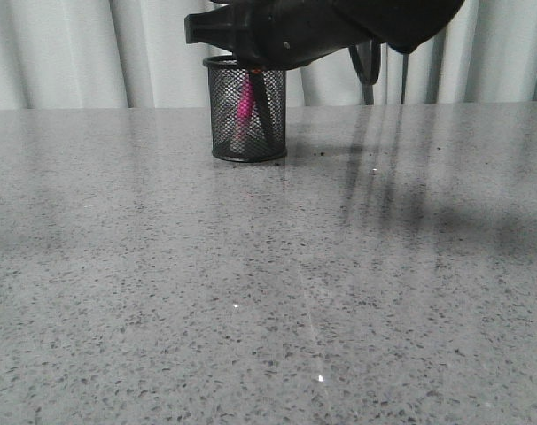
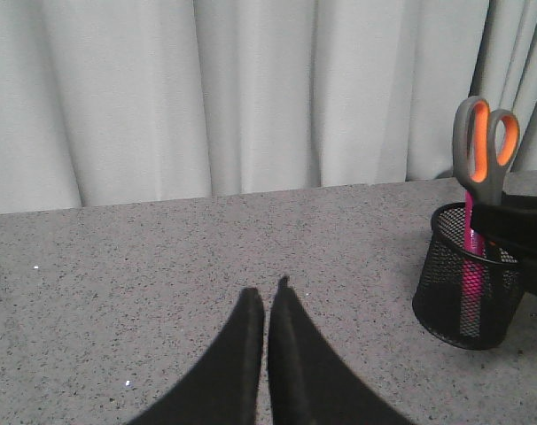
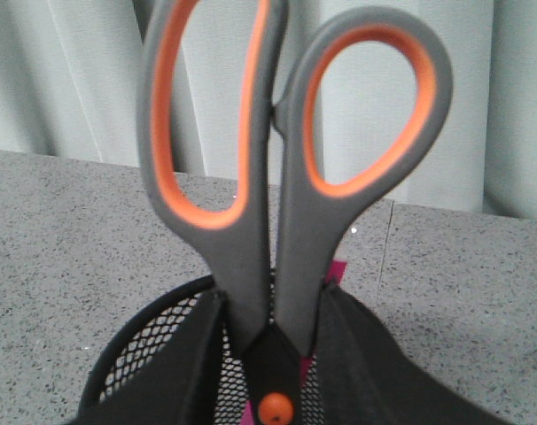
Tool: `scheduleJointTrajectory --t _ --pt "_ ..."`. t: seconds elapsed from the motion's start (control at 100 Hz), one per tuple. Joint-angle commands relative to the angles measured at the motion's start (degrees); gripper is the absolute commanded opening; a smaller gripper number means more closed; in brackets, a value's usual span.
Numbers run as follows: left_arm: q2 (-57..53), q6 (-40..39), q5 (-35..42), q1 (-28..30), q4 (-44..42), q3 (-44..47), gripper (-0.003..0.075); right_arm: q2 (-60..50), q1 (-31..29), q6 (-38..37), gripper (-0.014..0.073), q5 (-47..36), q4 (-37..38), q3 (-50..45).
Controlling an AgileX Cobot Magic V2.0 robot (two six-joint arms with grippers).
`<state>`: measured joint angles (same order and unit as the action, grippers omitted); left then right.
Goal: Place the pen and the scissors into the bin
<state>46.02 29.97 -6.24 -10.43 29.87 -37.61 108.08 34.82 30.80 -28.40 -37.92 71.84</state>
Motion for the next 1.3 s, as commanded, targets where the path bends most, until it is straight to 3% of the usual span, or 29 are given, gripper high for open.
scheduleJointTrajectory --t 0.0,0.11,0.44,0.53,0.67,0.78,1.05,1.29 --pt "-0.37 -0.03 3.54 0.15 0.65 -1.62 -0.0019 -3.14 -0.02 0.07 0.0258 -3.48 1.11 1.2" --pt "-0.37 -0.03 3.4 0.15 0.65 -1.62 -0.0019 -3.34 -0.02 0.07 0.0331 -3.48 1.11 1.2" --pt "-0.37 -0.03 3.4 0.15 0.65 -1.62 -0.0019 -9.12 -0.02 1.31 0.0321 -4.45 1.11 0.87" --pt "-0.37 -0.03 3.4 0.15 0.65 -1.62 -0.0019 -13.02 -0.02 4.9 0.0262 -4.66 1.11 0.05" --pt "-0.37 -0.03 3.4 0.15 0.65 -1.62 -0.0019 -20.37 -0.02 12.14 0.009 -4.66 1.11 -3.69" --pt "-0.37 -0.03 3.4 0.15 0.41 -1.62 -0.0019 -26.74 -0.63 15.65 -0.0078 -4.45 1.11 -8.6" --pt "-3.5 -0.03 1.79 0.15 -3.1 0.31 -0.0019 -46.35 -4.52 15.76 -0.0075 -4.45 0.65 -27.19" --pt "-15.66 -0.03 11.59 0.04 0.43 14.01 -0.0019 -65.52 -5.84 15.76 -0.0075 -4.54 -0.07 -47.28"
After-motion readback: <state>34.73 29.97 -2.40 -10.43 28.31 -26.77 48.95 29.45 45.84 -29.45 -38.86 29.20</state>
